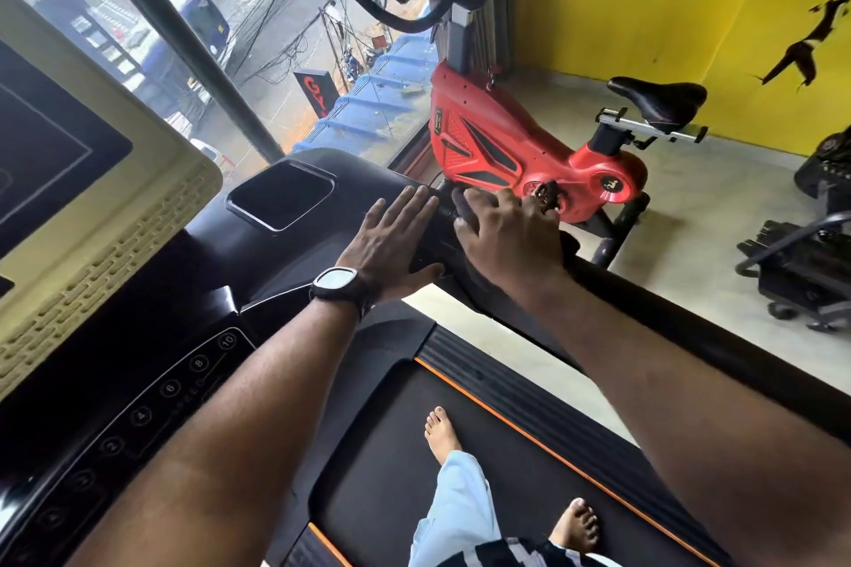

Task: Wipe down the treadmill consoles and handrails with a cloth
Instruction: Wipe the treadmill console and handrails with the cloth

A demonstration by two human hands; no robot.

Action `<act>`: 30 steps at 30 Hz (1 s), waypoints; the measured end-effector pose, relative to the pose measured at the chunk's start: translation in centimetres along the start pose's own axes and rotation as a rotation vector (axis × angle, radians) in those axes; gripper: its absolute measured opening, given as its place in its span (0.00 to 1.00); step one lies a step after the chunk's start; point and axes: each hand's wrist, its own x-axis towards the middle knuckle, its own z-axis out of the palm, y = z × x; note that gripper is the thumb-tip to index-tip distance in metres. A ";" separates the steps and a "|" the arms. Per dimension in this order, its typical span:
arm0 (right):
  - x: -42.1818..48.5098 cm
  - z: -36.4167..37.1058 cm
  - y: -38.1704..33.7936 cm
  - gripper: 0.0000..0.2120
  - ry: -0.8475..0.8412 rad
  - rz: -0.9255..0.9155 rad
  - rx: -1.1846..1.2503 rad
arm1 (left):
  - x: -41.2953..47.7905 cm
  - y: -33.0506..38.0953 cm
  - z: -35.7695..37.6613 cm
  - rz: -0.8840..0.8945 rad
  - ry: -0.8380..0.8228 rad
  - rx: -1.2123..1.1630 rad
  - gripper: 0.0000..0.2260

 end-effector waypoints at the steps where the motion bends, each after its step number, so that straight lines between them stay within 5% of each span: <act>1: 1.3 -0.4 0.7 0.26 -0.079 0.030 0.074 | 0.0 0.0 -0.1 -0.007 0.004 -0.021 0.43; 4: 3.7 -1.4 1.9 0.27 -0.242 0.228 0.248 | 0.2 1.0 0.0 -0.057 -0.001 -0.079 0.43; 6: 2.4 -0.8 1.1 0.26 -0.164 0.276 0.150 | 0.1 1.8 0.5 -0.094 -0.007 -0.093 0.45; 10: -1.8 0.8 -0.8 0.23 0.100 0.026 -0.108 | -0.1 2.1 1.0 -0.101 -0.026 -0.051 0.50; 13: 0.9 0.0 0.6 0.24 0.014 -0.077 -0.001 | 0.0 2.1 1.1 -0.090 -0.022 -0.029 0.50; 17: 3.3 -1.1 0.9 0.25 -0.169 0.172 0.185 | -0.1 2.2 1.2 -0.101 -0.012 -0.017 0.50; 21: -0.6 0.3 -1.2 0.23 0.088 0.031 -0.090 | -0.1 2.0 1.5 -0.089 0.000 -0.023 0.51; 24: 0.4 0.2 -0.6 0.24 0.078 -0.102 -0.059 | 0.0 2.0 1.7 -0.089 -0.001 -0.035 0.50; 28: 4.3 -1.0 0.0 0.25 -0.179 0.128 0.135 | -0.1 1.9 1.4 -0.090 -0.004 -0.051 0.50; 30: 4.0 -0.7 -0.5 0.25 -0.167 0.240 0.126 | -0.1 1.9 1.4 -0.089 0.001 -0.076 0.49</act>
